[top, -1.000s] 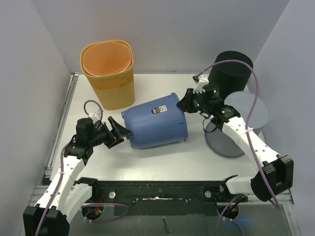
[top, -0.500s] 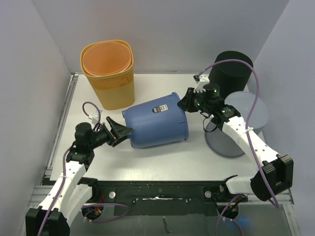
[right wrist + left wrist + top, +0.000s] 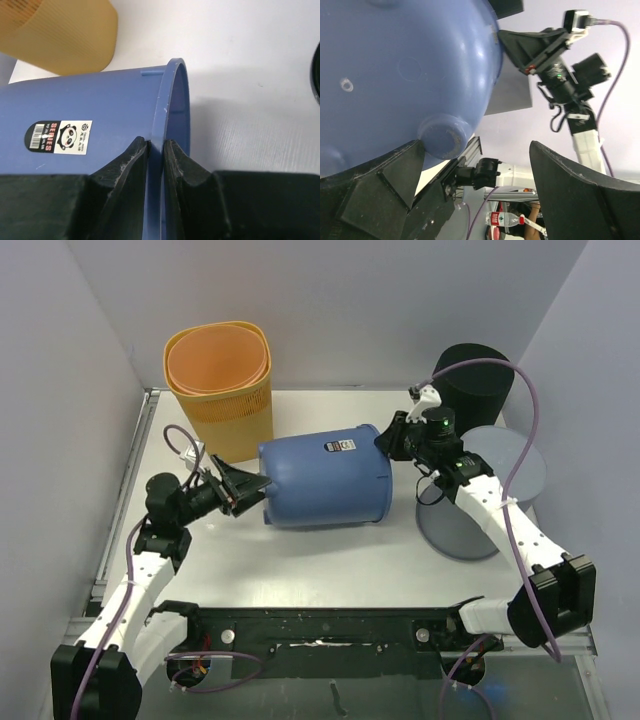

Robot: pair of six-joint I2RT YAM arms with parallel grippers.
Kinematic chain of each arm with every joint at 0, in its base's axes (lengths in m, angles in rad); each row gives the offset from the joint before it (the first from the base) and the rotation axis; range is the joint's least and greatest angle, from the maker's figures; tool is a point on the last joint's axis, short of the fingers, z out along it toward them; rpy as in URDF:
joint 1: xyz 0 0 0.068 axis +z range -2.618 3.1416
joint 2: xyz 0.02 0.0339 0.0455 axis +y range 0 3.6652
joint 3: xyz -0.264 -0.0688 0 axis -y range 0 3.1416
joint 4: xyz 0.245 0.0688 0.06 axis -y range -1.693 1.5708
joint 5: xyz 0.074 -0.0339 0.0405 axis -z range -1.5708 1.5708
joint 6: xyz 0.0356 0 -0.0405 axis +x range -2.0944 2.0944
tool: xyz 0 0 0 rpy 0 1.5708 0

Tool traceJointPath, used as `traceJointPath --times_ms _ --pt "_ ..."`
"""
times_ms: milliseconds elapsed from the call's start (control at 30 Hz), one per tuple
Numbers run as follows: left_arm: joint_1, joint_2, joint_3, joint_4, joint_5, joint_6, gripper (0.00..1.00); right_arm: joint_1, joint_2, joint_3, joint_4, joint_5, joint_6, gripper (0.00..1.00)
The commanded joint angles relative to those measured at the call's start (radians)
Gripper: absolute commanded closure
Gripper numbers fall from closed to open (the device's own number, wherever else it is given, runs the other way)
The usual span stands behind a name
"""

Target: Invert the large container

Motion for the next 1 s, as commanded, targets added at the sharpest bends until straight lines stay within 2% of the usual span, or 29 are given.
traceJointPath --times_ms 0,233,467,667,967 --pt "-0.031 0.022 0.162 0.328 0.078 -0.105 0.15 0.035 0.049 -0.055 -0.117 -0.120 0.025 1.00" --pt "-0.102 0.106 0.296 0.429 0.039 -0.116 0.15 0.023 0.059 -0.078 -0.070 -0.126 0.083 1.00" --pt "-0.244 0.253 0.314 0.577 -0.012 -0.103 0.14 0.022 0.066 -0.102 -0.028 -0.107 0.145 0.87" --pt "-0.308 0.355 0.320 0.658 -0.019 -0.101 0.14 0.021 0.079 -0.089 -0.029 -0.065 0.151 0.67" --pt "-0.411 0.483 0.355 0.773 -0.036 -0.130 0.14 0.023 0.102 -0.064 -0.038 -0.015 0.139 0.61"
